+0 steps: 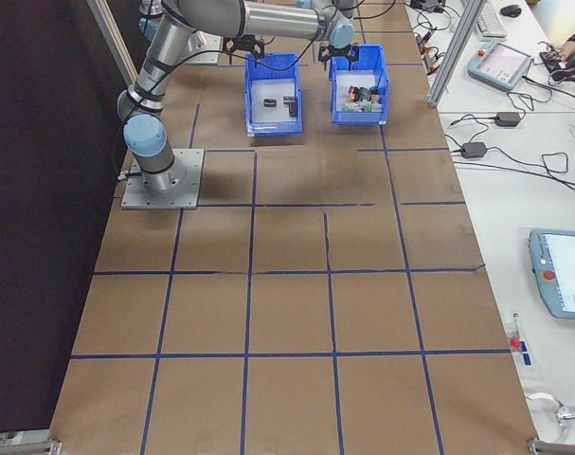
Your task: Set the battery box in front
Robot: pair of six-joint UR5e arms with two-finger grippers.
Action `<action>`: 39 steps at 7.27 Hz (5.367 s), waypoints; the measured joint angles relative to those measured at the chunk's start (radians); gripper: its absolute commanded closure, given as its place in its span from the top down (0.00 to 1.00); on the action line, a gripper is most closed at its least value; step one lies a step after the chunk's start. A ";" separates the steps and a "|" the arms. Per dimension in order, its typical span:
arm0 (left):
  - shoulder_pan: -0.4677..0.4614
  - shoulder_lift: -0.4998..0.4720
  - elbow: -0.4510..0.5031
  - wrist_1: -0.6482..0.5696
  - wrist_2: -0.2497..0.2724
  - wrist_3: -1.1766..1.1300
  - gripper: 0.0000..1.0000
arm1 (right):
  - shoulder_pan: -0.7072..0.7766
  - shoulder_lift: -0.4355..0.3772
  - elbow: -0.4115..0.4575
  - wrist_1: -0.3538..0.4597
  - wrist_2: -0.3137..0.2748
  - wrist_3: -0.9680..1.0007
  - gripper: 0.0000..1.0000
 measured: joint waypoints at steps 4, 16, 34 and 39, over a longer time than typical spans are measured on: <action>-0.016 -0.065 -0.002 0.057 0.000 -0.047 0.99 | 0.002 -0.011 0.034 -0.054 0.006 0.030 0.34; 0.022 -0.048 0.003 0.171 -0.070 -0.132 0.00 | -0.284 -0.225 0.005 0.074 -0.053 -0.340 0.00; 0.304 -0.513 0.667 0.094 -0.037 0.259 0.97 | -0.786 -0.789 0.787 -0.059 0.080 -0.815 0.00; 0.415 -0.232 0.647 -0.337 0.150 1.109 0.99 | -0.607 -0.968 0.961 -0.062 0.076 -0.628 0.00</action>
